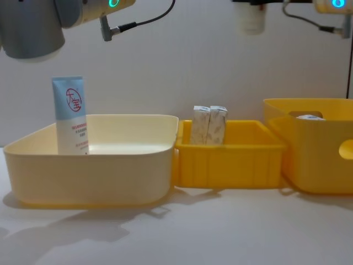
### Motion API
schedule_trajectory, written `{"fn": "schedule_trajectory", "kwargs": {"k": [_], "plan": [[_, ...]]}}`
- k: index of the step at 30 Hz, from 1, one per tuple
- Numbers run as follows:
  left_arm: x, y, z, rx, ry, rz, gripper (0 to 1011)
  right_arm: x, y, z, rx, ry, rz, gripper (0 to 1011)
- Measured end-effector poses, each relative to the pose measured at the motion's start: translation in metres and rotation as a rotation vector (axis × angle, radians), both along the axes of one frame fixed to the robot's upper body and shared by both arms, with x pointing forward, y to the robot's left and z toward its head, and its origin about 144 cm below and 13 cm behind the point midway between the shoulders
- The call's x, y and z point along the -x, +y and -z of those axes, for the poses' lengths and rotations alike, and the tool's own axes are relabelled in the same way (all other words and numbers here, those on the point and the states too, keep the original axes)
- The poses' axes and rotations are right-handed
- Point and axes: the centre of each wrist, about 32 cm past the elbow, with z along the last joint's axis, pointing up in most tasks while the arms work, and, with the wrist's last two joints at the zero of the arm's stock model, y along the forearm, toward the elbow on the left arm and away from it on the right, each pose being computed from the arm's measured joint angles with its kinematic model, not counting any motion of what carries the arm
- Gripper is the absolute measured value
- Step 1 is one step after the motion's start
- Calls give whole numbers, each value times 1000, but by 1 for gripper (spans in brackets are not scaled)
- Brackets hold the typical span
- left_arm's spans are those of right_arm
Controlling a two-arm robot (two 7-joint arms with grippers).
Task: Bimanual collaborative sorting of washing and personal care products
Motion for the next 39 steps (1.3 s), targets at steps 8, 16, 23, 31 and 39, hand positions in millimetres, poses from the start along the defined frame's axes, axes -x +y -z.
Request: {"fn": "schedule_trajectory", "kwargs": {"k": [8, 16, 23, 31, 39], "plan": [[0, 0, 0, 0, 0, 0, 1001, 2, -27, -8, -6, -6, 127, 526], [0, 0, 0, 0, 0, 0, 1001, 2, -52, -17, -17, 28, 235, 526], [0, 0, 0, 0, 0, 0, 1001, 0, -72, -27, -19, 107, 309, 526], [0, 0, 0, 0, 0, 0, 1001, -3, -85, -35, -18, 205, 351, 526], [0, 0, 0, 0, 0, 0, 1001, -8, -94, -40, -14, 331, 367, 526]]}}
